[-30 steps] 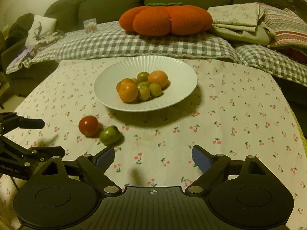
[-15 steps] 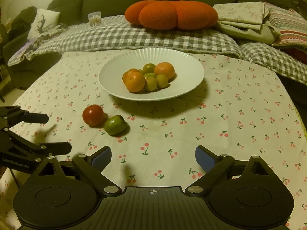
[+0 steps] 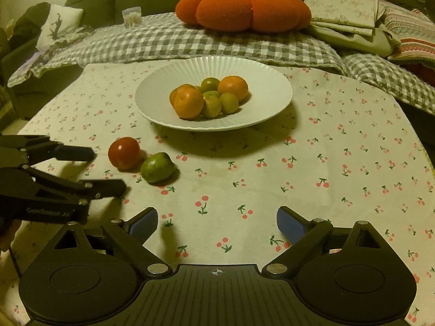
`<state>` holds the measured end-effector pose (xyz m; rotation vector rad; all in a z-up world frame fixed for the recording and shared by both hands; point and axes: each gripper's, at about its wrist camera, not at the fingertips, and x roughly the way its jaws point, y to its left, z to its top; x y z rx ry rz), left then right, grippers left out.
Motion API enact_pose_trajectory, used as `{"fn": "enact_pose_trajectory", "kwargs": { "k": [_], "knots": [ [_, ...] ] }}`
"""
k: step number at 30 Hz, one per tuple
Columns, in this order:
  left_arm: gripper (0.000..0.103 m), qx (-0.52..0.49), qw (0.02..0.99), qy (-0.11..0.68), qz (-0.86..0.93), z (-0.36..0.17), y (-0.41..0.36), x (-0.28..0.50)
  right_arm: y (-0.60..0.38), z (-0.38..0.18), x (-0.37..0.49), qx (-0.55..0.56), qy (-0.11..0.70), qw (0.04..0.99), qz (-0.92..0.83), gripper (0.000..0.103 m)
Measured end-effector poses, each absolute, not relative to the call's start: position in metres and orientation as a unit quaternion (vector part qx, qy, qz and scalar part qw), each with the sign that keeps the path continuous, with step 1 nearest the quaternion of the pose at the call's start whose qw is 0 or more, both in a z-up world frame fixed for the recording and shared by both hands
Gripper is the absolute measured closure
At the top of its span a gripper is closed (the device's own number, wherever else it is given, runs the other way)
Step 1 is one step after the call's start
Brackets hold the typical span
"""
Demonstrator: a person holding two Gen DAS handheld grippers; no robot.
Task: Organize fruits
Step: 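Grasp the red tomato with the left tool while the right tool grasps the green lime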
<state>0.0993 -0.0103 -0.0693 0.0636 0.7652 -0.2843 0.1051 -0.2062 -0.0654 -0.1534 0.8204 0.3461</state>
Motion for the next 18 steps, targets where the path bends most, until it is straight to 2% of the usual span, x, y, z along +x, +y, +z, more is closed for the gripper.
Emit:
{"fn": "enact_pose_trajectory", "kwargs": {
  "k": [6, 10, 18],
  "knots": [
    [0.053, 0.030, 0.920, 0.363, -0.144, -0.066, -0.015, 0.105, -0.204, -0.068, 0.107, -0.078, 0.399, 0.898, 0.171, 0.007],
    [0.069, 0.031, 0.920, 0.356, -0.159, -0.064, -0.018, 0.106, -0.201, -0.070, 0.109, -0.081, 0.401, 0.896, 0.173, 0.007],
    [0.069, 0.039, 0.920, 0.356, -0.158, -0.063, -0.017, 0.102, -0.192, -0.073, 0.111, -0.089, 0.400, 0.895, 0.175, 0.007]
  ]
}}
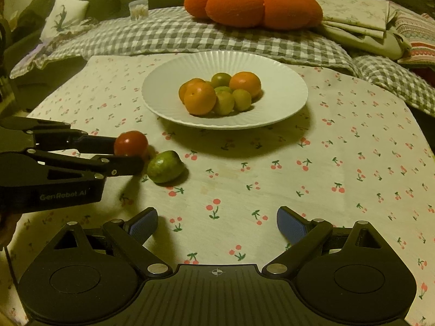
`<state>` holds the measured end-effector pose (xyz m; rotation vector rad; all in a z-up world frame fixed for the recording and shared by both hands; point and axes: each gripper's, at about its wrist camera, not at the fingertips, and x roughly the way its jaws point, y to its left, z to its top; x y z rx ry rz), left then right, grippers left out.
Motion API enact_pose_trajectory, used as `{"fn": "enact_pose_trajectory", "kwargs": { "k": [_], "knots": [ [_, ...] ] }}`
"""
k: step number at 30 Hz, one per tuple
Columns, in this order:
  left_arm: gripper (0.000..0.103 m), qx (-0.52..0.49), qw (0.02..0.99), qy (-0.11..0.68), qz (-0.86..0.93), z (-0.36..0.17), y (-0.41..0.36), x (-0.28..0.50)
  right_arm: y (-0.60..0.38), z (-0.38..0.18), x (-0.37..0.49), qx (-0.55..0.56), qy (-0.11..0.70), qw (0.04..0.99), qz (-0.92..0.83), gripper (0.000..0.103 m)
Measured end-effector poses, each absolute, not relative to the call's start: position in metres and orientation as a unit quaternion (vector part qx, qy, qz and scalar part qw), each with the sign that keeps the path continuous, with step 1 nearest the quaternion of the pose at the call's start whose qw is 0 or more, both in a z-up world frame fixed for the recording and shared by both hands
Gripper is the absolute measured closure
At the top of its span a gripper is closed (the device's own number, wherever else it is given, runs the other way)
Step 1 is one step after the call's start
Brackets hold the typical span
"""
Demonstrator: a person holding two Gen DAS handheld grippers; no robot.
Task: Organize fruits
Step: 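Grasp the red tomato with the left tool while the right tool grasps the green lime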
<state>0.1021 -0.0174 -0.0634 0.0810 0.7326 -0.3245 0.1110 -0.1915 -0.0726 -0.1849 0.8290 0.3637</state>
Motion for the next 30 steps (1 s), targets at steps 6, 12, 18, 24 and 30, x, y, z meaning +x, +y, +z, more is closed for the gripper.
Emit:
{"fn": "enact_pose_trajectory", "kwargs": {
  "k": [6, 12, 18, 24, 30],
  "knots": [
    [0.069, 0.041, 0.921, 0.358, -0.148, -0.061, -0.007, 0.095, -0.184, -0.074, 0.115, -0.093, 0.396, 0.896, 0.177, 0.007],
    [0.069, 0.043, 0.923, 0.357, -0.140, -0.058, 0.005, 0.088, -0.170, -0.075, 0.120, -0.098, 0.392, 0.895, 0.190, 0.007],
    [0.069, 0.040, 0.922, 0.361, -0.132, -0.059, 0.017, 0.084, -0.154, -0.076, 0.122, -0.111, 0.382, 0.894, 0.207, 0.012],
    [0.069, 0.037, 0.921, 0.365, -0.128, -0.061, 0.025, 0.081, -0.148, -0.076, 0.125, -0.110, 0.383, 0.892, 0.214, 0.025],
    [0.069, 0.037, 0.921, 0.366, -0.128, -0.061, 0.026, 0.080, -0.145, -0.074, 0.127, -0.107, 0.380, 0.893, 0.216, 0.042]
  ]
}}
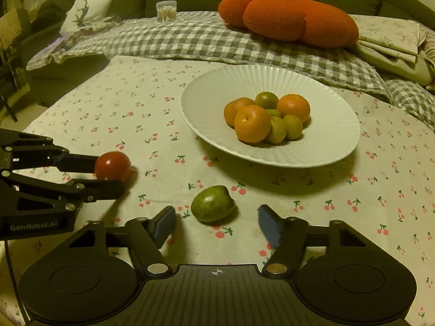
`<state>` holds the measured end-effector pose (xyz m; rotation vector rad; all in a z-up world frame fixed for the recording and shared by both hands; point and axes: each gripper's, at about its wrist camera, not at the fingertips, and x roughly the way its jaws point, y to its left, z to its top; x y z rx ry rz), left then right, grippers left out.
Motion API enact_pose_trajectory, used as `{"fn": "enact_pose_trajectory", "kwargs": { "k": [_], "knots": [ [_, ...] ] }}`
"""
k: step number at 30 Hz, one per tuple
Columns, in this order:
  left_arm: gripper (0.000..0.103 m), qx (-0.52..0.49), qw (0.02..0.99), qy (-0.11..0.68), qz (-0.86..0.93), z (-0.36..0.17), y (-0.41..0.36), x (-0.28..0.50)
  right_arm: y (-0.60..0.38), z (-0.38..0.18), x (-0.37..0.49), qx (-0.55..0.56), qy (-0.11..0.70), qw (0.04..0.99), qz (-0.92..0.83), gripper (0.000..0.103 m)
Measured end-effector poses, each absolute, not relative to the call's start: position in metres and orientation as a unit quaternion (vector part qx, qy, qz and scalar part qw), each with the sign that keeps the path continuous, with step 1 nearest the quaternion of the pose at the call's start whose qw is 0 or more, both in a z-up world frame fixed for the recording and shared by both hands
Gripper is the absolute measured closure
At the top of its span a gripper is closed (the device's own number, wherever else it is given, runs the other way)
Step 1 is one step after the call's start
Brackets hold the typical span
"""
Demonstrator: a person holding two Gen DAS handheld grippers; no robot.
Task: Organize fruits
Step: 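Grasp the red tomato with the left tool while the right tool grasps the green lime, then carry both fruits onto the white plate and open both tools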
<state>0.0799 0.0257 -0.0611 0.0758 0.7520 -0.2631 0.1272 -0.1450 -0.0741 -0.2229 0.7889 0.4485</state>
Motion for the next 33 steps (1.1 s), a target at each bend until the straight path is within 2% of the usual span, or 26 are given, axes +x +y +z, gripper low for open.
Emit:
{"fn": "enact_pose_trajectory", "kwargs": {
  "k": [9, 33],
  "knots": [
    [0.069, 0.038, 0.921, 0.366, -0.128, -0.061, 0.025, 0.078, -0.142, -0.071, 0.130, -0.105, 0.377, 0.893, 0.222, 0.071],
    [0.069, 0.026, 0.927, 0.348, -0.136, -0.047, 0.018, 0.084, -0.151, -0.051, 0.127, -0.099, 0.356, 0.903, 0.220, 0.071]
  ]
}}
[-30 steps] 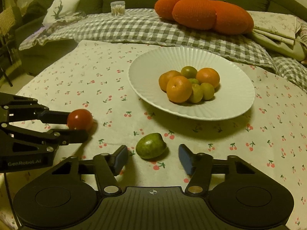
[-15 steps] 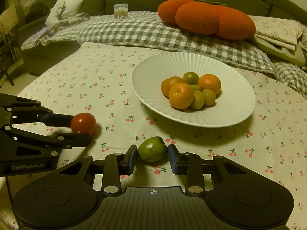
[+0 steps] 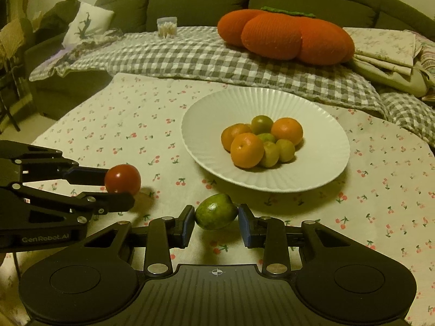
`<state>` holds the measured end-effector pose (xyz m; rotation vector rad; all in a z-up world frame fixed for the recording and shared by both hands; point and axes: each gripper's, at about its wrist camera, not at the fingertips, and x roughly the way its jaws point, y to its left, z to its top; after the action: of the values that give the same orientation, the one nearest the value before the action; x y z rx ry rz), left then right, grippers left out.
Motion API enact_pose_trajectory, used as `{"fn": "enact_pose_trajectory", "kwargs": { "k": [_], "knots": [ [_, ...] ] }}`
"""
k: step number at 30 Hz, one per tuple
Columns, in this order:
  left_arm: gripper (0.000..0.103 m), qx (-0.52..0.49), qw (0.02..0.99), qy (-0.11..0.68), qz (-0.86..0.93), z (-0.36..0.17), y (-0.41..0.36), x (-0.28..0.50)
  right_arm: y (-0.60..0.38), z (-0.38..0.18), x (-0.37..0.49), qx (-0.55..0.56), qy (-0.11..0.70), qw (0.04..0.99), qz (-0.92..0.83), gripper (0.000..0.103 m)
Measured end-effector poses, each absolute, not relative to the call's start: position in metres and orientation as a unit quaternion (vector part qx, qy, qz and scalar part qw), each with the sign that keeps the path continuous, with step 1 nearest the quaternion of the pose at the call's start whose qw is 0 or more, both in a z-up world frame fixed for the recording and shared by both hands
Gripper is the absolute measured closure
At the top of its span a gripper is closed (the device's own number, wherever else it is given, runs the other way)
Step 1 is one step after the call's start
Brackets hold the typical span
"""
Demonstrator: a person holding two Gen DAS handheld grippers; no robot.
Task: Organize fruits
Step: 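Carry both fruits onto the white plate and open both tools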
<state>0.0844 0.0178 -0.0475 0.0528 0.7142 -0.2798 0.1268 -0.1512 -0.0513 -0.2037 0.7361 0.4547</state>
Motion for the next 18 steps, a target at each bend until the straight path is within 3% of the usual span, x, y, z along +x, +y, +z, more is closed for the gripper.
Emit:
{"fn": "enact_pose_trajectory", "kwargs": {
  "k": [18],
  "knots": [
    [0.069, 0.010, 0.934, 0.328, -0.144, -0.029, -0.005, 0.104, -0.174, -0.025, 0.142, -0.068, 0.332, 0.921, 0.194, 0.071]
  ]
}}
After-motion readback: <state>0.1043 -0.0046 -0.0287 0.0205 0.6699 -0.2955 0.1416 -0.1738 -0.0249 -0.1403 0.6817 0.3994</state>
